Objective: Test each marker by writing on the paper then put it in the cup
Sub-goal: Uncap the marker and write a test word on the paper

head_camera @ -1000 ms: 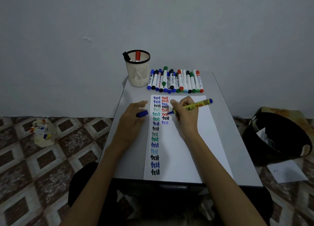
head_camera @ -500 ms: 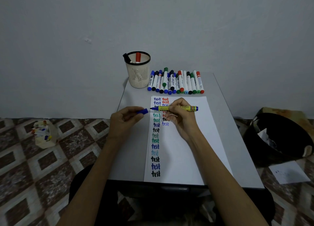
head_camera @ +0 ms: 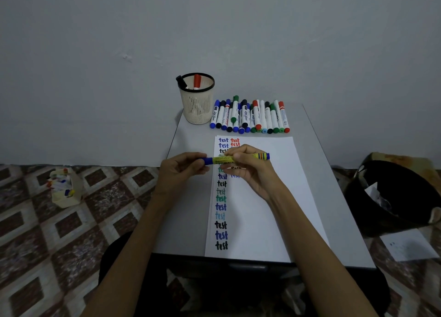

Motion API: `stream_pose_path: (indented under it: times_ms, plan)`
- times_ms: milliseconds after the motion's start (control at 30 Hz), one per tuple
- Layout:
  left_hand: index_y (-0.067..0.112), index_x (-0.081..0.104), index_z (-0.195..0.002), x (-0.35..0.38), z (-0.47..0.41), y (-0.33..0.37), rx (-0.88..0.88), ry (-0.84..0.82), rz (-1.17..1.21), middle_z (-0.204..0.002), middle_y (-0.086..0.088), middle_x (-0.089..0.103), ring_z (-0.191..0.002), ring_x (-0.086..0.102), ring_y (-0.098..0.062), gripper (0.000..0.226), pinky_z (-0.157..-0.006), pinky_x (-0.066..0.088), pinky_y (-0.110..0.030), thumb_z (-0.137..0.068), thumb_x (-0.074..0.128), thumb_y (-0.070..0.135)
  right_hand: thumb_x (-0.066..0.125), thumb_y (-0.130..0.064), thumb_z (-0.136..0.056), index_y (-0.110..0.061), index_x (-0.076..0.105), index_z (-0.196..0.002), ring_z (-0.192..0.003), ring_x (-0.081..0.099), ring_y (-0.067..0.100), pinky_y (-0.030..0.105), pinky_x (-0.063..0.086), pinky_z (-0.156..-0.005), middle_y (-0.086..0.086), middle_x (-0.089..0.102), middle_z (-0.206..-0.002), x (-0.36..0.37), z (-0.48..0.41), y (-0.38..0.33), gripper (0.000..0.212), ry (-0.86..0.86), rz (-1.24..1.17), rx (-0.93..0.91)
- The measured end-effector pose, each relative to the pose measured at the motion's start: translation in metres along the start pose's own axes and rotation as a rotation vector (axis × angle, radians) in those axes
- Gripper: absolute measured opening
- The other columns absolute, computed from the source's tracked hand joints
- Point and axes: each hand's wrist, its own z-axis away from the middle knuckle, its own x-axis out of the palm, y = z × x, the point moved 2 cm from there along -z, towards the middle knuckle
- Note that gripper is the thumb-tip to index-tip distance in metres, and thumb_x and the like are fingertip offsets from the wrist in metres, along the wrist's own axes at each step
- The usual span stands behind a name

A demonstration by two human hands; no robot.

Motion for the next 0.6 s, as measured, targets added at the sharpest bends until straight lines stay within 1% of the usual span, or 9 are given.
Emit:
stream_pose_path:
  times_ms: [67, 133, 200, 267, 367, 500, 600]
  plan:
    - [0.008, 0.064, -0.103, 0.0, -0.001, 0.0, -0.011, 0.011, 0.001, -0.084, 0.004, 0.073, -0.075, 0.07, -0.018, 0.02, -0.069, 0.055, -0.02, -0.085, 0.058, 0.003, 0.058, 0.006, -0.086, 0.006, 0.064, -0.094, -0.075, 0.071, 0.034, 0.034, 0.059, -0.066, 0.022, 0.068, -0.09, -0.001, 0.0, -0.002, 0.01, 0.029, 0.014, 0.012]
    - [0.008, 0.064, -0.103, -0.001, -0.002, -0.001, -0.019, 0.022, 0.008, -0.083, 0.003, 0.073, -0.073, 0.07, -0.018, 0.019, -0.069, 0.055, -0.02, -0.085, 0.058, 0.003, 0.062, 0.007, -0.083, 0.004, 0.065, -0.094, -0.072, 0.071, 0.032, 0.034, 0.06, -0.063, 0.024, 0.068, -0.088, -0.003, 0.0, -0.004, 0.012, 0.088, 0.076, -0.01]
    - [0.008, 0.065, -0.101, -0.002, -0.002, -0.001, -0.031, 0.03, 0.025, -0.083, 0.002, 0.073, -0.074, 0.07, -0.018, 0.019, -0.069, 0.055, -0.021, -0.085, 0.059, 0.003, 0.07, 0.006, -0.076, 0.002, 0.065, -0.089, -0.067, 0.071, 0.03, 0.035, 0.061, -0.061, 0.022, 0.069, -0.081, -0.006, 0.0, -0.006, 0.014, 0.148, 0.128, -0.051]
    - [0.007, 0.066, -0.1, -0.002, -0.001, -0.002, -0.042, 0.033, 0.041, -0.084, 0.0, 0.073, -0.075, 0.07, -0.019, 0.018, -0.069, 0.055, -0.02, -0.084, 0.06, 0.002, 0.073, 0.008, -0.072, 0.003, 0.065, -0.081, -0.064, 0.07, 0.03, 0.036, 0.062, -0.063, 0.021, 0.07, -0.076, -0.009, 0.001, -0.007, 0.013, 0.181, 0.144, -0.062]
    - [0.004, 0.066, -0.1, -0.003, -0.001, -0.002, -0.051, 0.047, 0.072, -0.084, -0.002, 0.073, -0.076, 0.07, -0.02, 0.019, -0.069, 0.055, -0.02, -0.082, 0.062, 0.0, 0.071, 0.014, -0.071, 0.002, 0.064, -0.073, -0.064, 0.07, 0.032, 0.035, 0.062, -0.065, 0.023, 0.07, -0.076, -0.012, 0.0, -0.005, 0.013, 0.184, 0.133, -0.041]
    - [0.003, 0.066, -0.099, -0.004, -0.001, -0.003, -0.05, 0.032, 0.055, -0.082, -0.002, 0.074, -0.075, 0.07, -0.02, 0.02, -0.069, 0.056, -0.021, -0.079, 0.064, 0.0, 0.073, 0.01, -0.067, 0.001, 0.062, -0.069, -0.066, 0.071, 0.033, 0.035, 0.061, -0.065, 0.023, 0.07, -0.076, -0.014, -0.001, -0.003, 0.014, 0.159, 0.129, -0.031]
    - [0.001, 0.066, -0.1, -0.003, -0.001, -0.004, -0.049, 0.004, 0.029, -0.081, -0.002, 0.074, -0.074, 0.071, -0.021, 0.022, -0.069, 0.056, -0.021, -0.078, 0.064, 0.0, 0.072, 0.011, -0.069, 0.001, 0.062, -0.069, -0.064, 0.071, 0.033, 0.033, 0.061, -0.062, 0.024, 0.069, -0.075, -0.015, -0.001, -0.003, 0.014, 0.158, 0.127, -0.029]
